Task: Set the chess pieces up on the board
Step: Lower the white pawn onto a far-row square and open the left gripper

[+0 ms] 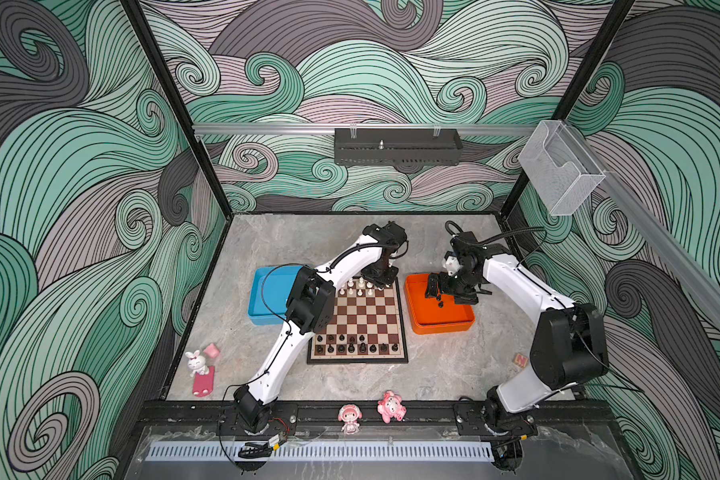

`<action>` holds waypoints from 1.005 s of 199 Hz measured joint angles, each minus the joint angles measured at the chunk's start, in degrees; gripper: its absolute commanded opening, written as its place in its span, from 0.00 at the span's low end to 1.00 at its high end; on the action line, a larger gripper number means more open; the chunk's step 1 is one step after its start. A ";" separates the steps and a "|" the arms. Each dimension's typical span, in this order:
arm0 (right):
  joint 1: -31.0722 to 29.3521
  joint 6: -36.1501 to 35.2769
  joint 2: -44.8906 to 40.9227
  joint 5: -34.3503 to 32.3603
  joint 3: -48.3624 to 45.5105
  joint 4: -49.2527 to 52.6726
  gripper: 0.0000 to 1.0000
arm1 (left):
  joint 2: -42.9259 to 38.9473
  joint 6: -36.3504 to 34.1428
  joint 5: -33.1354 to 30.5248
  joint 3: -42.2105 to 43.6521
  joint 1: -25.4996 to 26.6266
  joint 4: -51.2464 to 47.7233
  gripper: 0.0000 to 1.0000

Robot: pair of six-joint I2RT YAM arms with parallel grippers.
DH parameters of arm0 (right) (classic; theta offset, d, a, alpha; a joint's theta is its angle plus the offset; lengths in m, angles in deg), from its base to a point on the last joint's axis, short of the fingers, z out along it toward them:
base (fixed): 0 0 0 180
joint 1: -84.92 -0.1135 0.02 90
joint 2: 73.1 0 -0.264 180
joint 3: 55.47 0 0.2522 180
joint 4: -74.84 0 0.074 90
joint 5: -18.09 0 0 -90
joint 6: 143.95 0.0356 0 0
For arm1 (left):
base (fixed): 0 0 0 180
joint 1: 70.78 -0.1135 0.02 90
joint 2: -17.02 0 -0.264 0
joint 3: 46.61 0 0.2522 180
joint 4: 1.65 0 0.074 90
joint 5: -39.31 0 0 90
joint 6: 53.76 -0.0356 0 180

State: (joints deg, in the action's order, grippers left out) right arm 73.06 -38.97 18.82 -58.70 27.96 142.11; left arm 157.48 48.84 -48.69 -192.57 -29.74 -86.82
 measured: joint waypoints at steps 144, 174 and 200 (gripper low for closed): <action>0.55 -0.02 0.04 0.85 -0.04 -0.22 0.99 | 1.62 -0.59 0.00 -0.02 0.00 -0.02 0.15; 0.57 -0.02 0.04 0.85 -0.04 -0.22 0.99 | 1.62 -0.59 0.00 -0.02 0.00 -0.04 0.15; 0.61 -0.02 0.04 0.85 -0.04 -0.22 0.99 | 1.62 -0.59 0.04 -0.02 0.00 -0.07 0.15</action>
State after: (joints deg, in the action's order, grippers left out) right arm 73.68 -38.99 18.86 -57.85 27.92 141.90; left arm 159.10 48.25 -48.64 -192.60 -29.74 -86.89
